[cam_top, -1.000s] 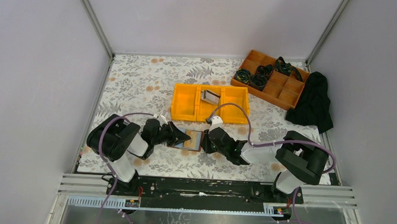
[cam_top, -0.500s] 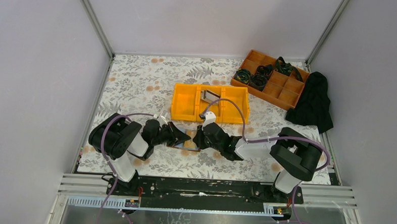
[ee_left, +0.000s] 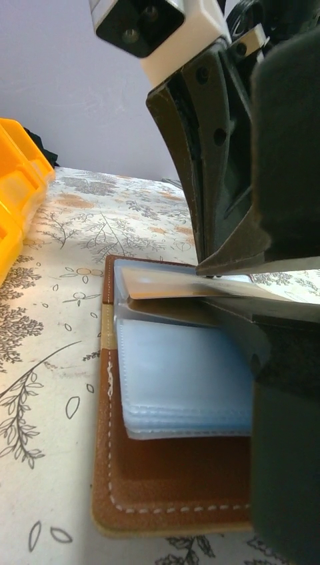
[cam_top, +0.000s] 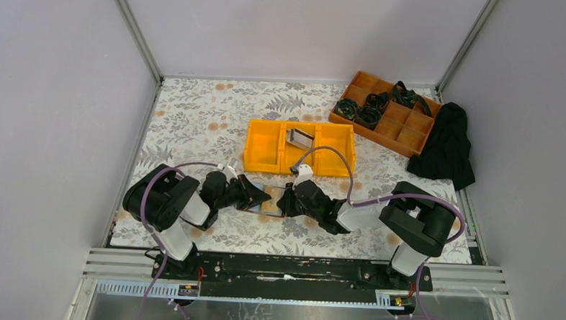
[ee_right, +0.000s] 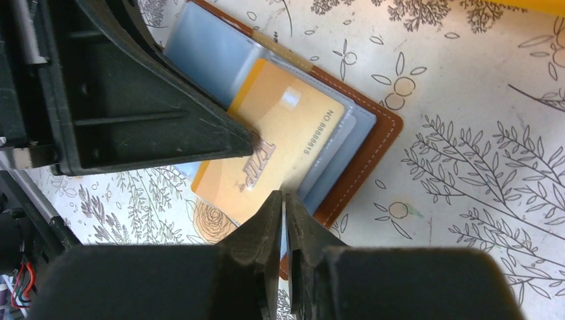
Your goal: Take the credit cards out of the card holder
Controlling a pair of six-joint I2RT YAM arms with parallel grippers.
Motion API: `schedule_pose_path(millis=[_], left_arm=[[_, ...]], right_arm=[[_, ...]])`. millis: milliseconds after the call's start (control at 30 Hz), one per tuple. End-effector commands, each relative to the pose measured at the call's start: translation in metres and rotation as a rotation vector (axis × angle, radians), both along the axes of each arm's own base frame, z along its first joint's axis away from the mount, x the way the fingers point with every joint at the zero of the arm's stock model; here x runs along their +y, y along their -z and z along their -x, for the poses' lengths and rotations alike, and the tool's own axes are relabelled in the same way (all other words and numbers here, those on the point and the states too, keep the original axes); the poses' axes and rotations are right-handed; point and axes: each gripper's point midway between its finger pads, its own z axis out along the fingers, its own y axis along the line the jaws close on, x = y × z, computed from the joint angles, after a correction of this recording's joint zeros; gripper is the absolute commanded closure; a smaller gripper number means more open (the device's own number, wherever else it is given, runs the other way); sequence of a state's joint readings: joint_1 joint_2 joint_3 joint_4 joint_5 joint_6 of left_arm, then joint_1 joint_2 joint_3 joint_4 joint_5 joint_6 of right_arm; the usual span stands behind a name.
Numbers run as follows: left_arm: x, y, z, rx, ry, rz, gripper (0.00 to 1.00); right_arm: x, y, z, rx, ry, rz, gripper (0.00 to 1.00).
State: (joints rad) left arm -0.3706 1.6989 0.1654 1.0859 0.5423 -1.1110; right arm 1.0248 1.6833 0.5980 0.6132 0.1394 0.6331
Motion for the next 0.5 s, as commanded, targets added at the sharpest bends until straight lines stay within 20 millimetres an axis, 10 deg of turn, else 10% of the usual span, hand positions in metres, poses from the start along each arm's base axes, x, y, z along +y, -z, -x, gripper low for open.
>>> schedule_pose_path(millis=[0,467], left_arm=[[0.0078,0.0023,0.0006,-0.021,-0.013,-0.045,0.76],[0.0175,0.001,-0.0048,-0.029,-0.039,-0.089,0.75]], right_arm=[[-0.0166,0.0197,0.0071,0.042,0.018,0.056,0.87],[-0.0162,0.0244,0.0072,0.051,0.018,0.071,0.87]])
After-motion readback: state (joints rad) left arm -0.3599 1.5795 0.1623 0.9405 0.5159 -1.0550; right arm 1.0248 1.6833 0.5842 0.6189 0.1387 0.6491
